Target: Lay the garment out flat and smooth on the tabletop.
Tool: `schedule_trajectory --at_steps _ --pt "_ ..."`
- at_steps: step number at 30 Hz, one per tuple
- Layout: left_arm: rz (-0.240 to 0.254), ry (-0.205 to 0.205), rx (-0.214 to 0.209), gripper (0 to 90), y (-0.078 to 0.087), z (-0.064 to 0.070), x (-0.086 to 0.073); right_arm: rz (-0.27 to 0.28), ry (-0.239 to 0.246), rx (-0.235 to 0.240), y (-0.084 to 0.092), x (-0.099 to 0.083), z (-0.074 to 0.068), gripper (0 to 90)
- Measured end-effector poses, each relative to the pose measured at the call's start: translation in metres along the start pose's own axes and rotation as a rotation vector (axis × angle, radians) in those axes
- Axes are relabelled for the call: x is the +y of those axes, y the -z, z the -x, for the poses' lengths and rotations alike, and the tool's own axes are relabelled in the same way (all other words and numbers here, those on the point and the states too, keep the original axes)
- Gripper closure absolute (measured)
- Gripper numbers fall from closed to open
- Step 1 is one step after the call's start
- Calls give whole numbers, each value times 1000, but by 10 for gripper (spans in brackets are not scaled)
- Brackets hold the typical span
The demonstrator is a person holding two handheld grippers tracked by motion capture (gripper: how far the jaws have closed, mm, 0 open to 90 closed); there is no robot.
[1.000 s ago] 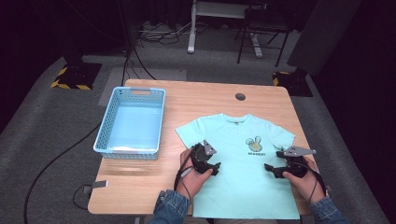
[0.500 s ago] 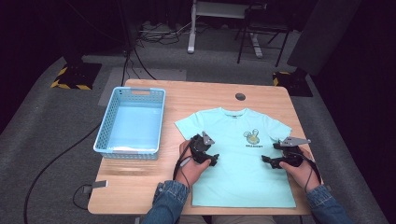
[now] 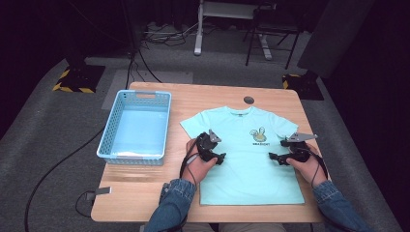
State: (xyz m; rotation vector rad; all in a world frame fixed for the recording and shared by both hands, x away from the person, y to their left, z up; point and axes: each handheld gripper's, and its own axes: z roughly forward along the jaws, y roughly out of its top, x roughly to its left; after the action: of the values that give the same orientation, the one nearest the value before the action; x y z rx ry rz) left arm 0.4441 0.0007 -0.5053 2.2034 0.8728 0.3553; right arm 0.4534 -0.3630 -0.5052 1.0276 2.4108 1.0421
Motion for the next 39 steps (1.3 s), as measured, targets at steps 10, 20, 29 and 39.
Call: schedule_trajectory --at_steps 10,20,29,39 --pt "-1 3 5 191 -7 -15 8 1 -9 -8 -8 7 7 144" --pt "11 61 -10 181 -6 -18 10 1 -16 -19 -12 12 9 143" --pt "22 41 12 179 20 -8 12 -1 31 -20 6 19 -7 154" --pt "19 31 25 176 53 6 10 19 74 -18 34 30 -24 151"
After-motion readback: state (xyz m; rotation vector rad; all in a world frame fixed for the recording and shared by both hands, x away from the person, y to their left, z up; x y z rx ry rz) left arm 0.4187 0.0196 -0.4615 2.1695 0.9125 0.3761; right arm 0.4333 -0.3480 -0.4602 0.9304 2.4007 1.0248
